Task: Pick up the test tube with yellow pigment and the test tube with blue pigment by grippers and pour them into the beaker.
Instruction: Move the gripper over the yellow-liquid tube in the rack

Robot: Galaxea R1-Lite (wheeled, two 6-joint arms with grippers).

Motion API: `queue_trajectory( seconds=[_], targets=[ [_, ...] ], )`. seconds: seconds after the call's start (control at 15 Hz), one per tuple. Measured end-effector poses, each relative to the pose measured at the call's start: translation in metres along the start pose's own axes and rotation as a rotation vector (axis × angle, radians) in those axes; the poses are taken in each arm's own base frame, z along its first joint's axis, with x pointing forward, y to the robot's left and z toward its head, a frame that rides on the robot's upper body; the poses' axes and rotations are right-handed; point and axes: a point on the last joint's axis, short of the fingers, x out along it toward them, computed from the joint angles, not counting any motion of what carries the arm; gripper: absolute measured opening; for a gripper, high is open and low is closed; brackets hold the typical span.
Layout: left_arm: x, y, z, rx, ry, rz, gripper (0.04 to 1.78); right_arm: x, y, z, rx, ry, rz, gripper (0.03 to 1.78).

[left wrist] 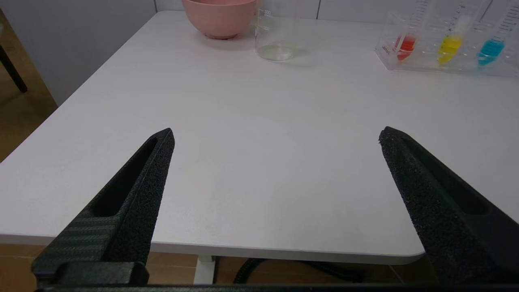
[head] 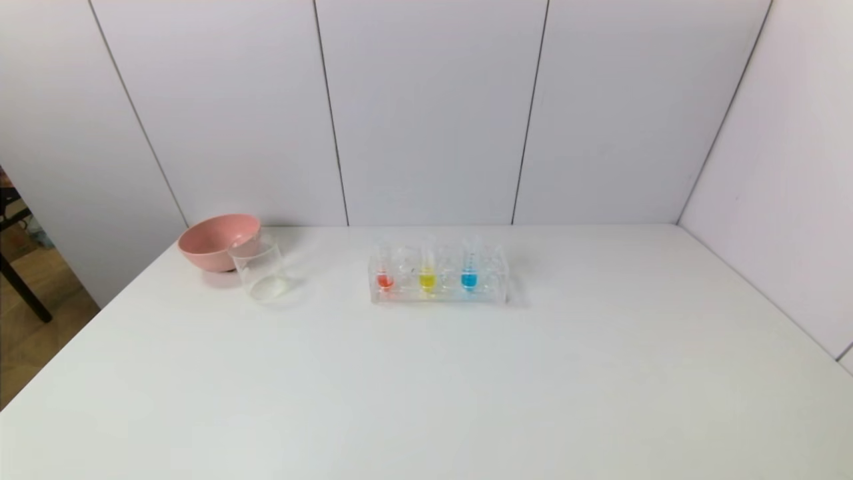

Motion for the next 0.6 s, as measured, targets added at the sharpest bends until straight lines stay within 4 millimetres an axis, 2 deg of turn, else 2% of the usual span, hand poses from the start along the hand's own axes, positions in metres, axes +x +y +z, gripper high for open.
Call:
queue_trajectory(
  seconds=[0.6],
  targets=[
    [0.0,0.0,0.0001,0.001,-0.001,-0.001,1.76,0.0,0.0,0.0,0.0,0.0,0.0,1.71]
  ],
)
